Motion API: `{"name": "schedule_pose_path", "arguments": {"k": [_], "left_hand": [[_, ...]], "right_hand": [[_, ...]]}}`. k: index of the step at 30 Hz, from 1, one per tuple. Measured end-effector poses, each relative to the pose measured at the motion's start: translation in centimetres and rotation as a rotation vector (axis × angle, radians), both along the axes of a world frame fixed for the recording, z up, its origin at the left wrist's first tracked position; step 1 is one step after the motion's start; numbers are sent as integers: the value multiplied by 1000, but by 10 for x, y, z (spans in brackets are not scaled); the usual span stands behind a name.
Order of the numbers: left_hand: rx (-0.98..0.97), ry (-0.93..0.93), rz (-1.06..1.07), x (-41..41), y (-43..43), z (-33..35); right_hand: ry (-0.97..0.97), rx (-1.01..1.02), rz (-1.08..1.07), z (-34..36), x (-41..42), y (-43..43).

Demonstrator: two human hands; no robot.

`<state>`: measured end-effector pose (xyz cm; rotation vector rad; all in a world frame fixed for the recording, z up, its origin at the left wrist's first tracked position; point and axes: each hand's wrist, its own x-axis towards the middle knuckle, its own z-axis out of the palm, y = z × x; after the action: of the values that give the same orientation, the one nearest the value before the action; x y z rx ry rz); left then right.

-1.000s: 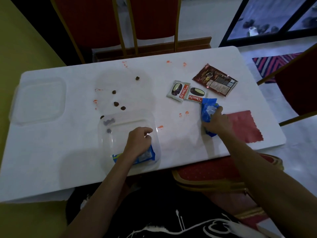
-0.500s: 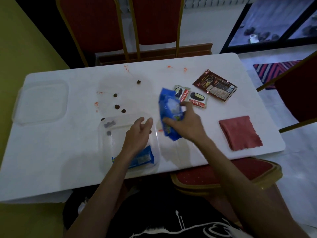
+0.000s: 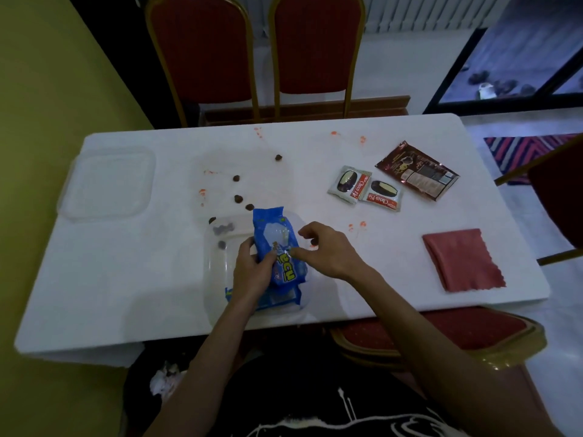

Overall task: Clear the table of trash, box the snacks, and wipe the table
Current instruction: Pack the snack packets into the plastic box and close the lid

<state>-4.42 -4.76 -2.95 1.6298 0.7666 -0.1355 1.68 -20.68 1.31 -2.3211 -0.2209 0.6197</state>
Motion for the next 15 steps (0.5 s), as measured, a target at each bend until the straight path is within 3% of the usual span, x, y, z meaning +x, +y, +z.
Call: {"name": "schedule_pose_path", "arguments": {"k": [15], "left_hand": [[283,26,-163,17,-10,-30]], "right_hand": [[-38,-81,9,-26,0,1]]}}
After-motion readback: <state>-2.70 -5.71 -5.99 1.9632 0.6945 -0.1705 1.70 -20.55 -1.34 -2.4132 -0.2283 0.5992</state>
